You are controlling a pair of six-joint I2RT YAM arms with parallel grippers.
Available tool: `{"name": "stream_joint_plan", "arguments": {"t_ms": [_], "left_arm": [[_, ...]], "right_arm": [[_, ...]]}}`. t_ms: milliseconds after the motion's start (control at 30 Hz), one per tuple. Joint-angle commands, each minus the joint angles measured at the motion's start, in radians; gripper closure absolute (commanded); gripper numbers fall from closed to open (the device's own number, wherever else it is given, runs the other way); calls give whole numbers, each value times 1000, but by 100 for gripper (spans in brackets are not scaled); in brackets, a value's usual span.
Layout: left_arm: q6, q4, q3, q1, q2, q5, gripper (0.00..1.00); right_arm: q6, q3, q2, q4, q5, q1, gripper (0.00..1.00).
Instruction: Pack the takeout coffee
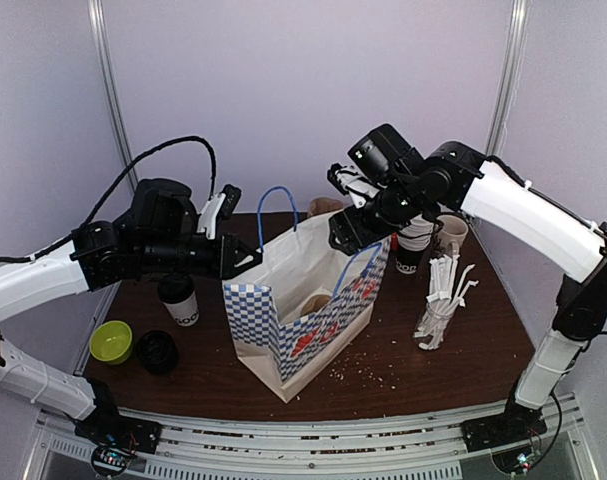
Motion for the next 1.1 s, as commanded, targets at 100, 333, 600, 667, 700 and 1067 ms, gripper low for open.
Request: {"name": "stream_joint_plan", "arguments": {"t_ms": [100,333,600,667,700,1067], "left_arm": [[51,13,25,-6,2,-5,100],[65,15,37,-6,10,-11,100],[76,6,38,-6,5,-28,88],[72,3,37,-6,-3,-46,87],[71,4,37,-6,-7,-53,84],[129,-76,81,-6,-42,-121,20]], "right_arm": [[-56,-9,18,11,37,-8,45],[-65,-29,16,15,7,-8,71],[-72,-38,9,40,4,-8,98],[-74,-29,13,45,2,-8,100],[-74,-19,17,44,0,-8,100],[-109,27,20,61,-11,-8,100]]}}
